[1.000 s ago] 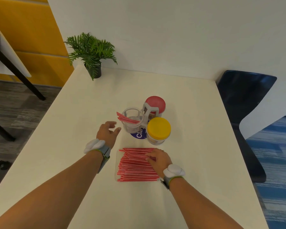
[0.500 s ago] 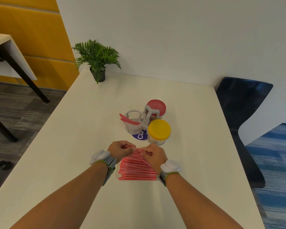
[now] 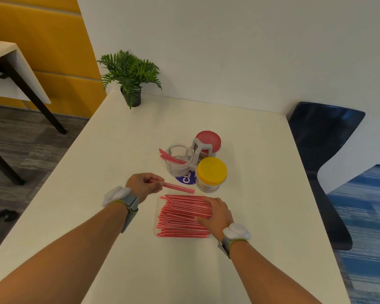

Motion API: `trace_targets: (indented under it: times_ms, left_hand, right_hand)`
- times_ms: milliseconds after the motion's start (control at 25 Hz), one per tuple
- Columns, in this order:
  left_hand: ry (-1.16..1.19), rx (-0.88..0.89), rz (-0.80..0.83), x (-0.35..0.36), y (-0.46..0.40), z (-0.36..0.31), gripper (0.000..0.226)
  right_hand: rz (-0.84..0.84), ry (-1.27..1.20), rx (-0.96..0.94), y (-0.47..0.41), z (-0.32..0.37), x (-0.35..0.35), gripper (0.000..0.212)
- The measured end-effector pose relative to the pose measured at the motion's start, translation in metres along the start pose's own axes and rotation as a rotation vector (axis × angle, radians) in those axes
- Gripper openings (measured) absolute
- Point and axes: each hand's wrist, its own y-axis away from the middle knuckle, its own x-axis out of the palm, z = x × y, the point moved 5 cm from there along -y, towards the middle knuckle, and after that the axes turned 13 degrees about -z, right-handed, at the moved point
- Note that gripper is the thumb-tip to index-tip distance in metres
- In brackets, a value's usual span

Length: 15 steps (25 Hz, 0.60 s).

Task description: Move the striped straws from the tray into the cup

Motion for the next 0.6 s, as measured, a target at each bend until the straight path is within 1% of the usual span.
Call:
trace_targets:
  times_ms: [200, 360, 480, 600]
  left_hand:
    - [0.021, 0.175, -0.089, -0.021, -0.023, -0.054, 0.019]
    - [-0.023, 0.293, -0.202, -0.025, -0.044, -0.084, 0.018]
    - [-0.106, 0.305, -0.250, -0.017, -0.059, -0.085, 0.016]
    - [-0.213, 0.283, -0.246, -0.003, -0.064, -0.076, 0.012]
  right_hand:
    - [0.090, 0.164, -0.122, -0.003, -0.001, 0.005, 0.062]
    - [0.129, 0.230, -0.179, -0.007, 0.004, 0.010, 0.053]
    - [0.158, 0.253, -0.206, -0.012, 0.006, 0.012, 0.044]
    - [0.185, 0.286, -0.238, -0.016, 0.009, 0.012, 0.034]
